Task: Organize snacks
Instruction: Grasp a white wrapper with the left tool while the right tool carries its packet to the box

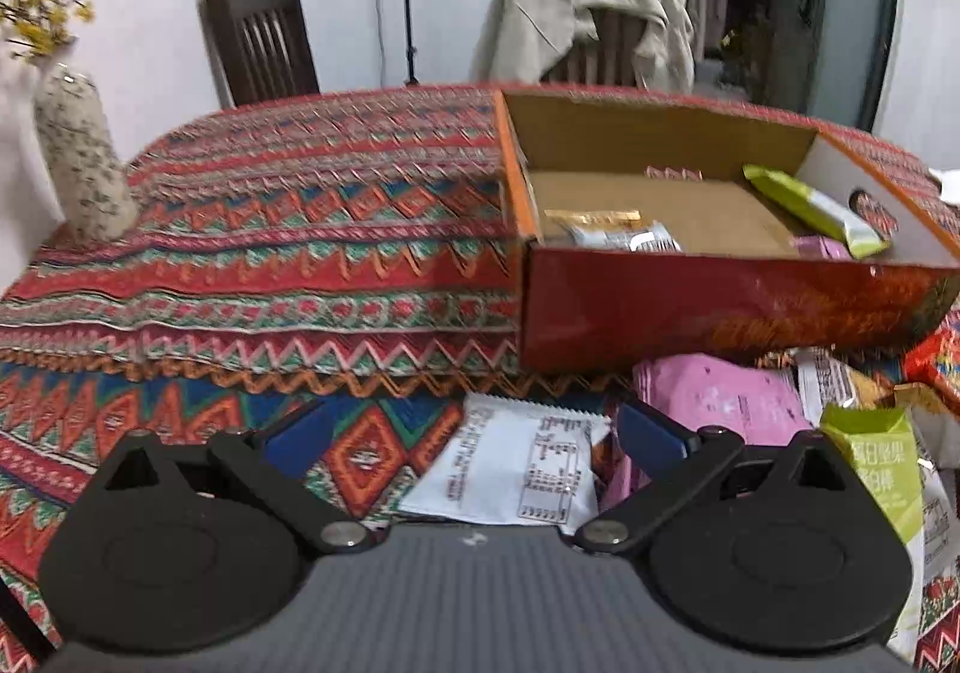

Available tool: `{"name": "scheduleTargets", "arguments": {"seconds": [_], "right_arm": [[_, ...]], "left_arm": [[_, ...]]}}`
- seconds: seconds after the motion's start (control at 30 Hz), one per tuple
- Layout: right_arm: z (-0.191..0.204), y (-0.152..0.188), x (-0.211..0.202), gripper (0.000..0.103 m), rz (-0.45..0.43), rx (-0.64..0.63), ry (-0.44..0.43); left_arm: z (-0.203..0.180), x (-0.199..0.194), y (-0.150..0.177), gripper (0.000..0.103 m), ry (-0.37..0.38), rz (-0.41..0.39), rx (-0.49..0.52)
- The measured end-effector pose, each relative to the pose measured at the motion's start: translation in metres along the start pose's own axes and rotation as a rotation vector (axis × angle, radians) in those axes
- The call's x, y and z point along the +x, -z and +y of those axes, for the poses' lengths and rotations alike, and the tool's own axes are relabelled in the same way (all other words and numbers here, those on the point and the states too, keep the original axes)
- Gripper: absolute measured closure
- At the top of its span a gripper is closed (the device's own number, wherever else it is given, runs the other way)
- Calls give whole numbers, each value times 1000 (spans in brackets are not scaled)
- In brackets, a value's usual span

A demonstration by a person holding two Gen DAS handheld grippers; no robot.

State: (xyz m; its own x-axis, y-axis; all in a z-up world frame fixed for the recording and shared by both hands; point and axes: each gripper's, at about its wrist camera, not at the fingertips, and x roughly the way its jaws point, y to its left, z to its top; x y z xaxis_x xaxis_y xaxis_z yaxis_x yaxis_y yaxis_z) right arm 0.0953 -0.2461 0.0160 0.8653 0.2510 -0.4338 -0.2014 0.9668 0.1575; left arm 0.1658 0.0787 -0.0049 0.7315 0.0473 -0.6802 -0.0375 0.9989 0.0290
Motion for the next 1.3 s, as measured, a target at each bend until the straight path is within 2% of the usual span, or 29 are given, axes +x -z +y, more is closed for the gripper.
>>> {"name": "scheduleTargets", "arguments": {"seconds": [0.1, 0.17, 0.23, 0.33, 0.63, 0.87, 1.07, 1.3], "right_arm": [[0, 1, 3, 65, 8, 1, -2], [0, 1, 5, 65, 12, 0, -4], [0, 2, 7, 65, 14, 0, -6], [-1, 2, 9, 65, 16, 5, -6], [-1, 6, 11, 65, 18, 5, -10], [0, 5, 4, 65, -16, -8, -11], [4, -11, 3, 65, -73, -31, 3], [5, -50, 11, 65, -155, -45, 13]], "left_arm": [[-1, 5, 4, 7, -8, 5, -4], [2, 9, 5, 25, 8, 21, -17], [4, 12, 7, 37, 23, 34, -19], [2, 7, 12, 56, 23, 5, -2], [3, -3, 18, 59, -3, -44, -16], [9, -36, 15, 59, -18, -161, -63], [-3, -69, -9, 59, 10, -298, -75], [-37, -76, -44, 58, 39, -404, -70]]}}
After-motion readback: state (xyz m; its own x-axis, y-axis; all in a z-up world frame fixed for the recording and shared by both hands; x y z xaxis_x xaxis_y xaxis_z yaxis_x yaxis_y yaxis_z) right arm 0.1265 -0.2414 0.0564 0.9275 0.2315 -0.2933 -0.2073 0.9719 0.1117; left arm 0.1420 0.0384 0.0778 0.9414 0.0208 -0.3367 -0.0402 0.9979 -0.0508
